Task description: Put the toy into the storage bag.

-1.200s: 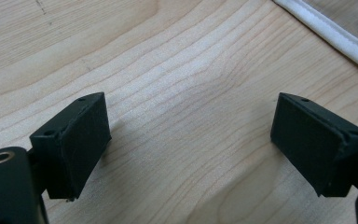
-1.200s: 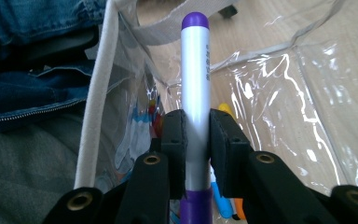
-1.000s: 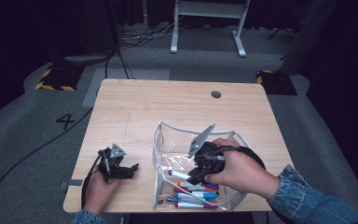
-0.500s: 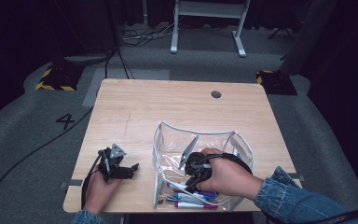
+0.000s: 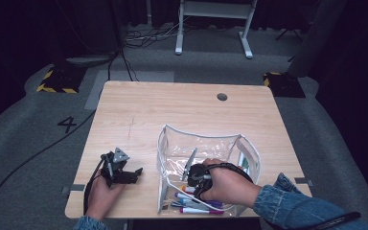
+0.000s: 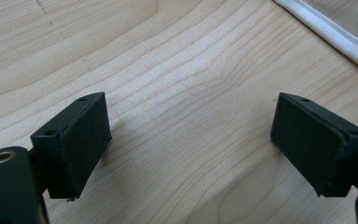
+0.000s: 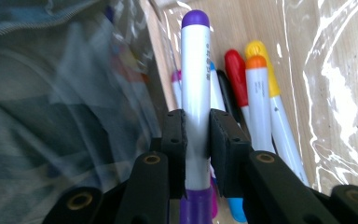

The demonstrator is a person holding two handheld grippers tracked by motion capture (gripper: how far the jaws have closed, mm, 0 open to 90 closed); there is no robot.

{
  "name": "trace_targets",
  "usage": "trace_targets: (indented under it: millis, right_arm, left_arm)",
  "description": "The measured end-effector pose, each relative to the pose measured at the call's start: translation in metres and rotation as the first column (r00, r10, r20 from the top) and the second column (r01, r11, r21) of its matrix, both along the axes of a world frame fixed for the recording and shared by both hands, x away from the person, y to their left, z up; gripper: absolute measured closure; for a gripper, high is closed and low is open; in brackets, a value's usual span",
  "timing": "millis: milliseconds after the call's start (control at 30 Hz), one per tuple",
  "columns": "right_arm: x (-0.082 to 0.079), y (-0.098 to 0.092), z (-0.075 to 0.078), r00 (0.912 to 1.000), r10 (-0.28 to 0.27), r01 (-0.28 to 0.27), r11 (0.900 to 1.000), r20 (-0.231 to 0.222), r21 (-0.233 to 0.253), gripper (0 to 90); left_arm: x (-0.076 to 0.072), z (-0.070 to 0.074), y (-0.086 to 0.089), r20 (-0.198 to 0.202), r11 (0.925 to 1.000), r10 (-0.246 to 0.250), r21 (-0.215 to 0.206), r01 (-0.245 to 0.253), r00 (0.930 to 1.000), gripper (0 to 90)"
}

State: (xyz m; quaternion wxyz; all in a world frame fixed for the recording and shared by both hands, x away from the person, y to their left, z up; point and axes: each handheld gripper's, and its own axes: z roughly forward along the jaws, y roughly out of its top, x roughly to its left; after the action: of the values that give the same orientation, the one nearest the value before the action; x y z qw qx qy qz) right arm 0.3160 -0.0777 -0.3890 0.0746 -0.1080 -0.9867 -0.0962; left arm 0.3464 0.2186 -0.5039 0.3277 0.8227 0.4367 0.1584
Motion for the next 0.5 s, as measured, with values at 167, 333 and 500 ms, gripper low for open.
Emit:
trace_targets:
  millis: [167, 333, 500]
  right_arm:
    - [0.003, 0.001, -0.009, 1.0000, -0.003, 0.003, 0.998, -0.001, -0.062, 76.6]
    - [0.006, 0.000, -0.010, 0.9994, -0.005, 0.008, 0.997, 0.035, -0.078, 73.9]
    - [0.013, -0.003, -0.001, 0.9897, 0.001, -0.003, 1.000, 0.143, 0.012, 52.6]
  left_arm:
    - [0.000, 0.000, 0.000, 0.000, 1.0000, 0.000, 0.001, 0.000, 1.0000, 12.1]
    - [0.000, 0.000, 0.000, 0.000, 1.0000, 0.000, 0.001, 0.000, 1.0000, 12.1]
    - [0.000, 0.000, 0.000, 0.000, 1.0000, 0.000, 0.001, 0.000, 1.0000, 12.1]
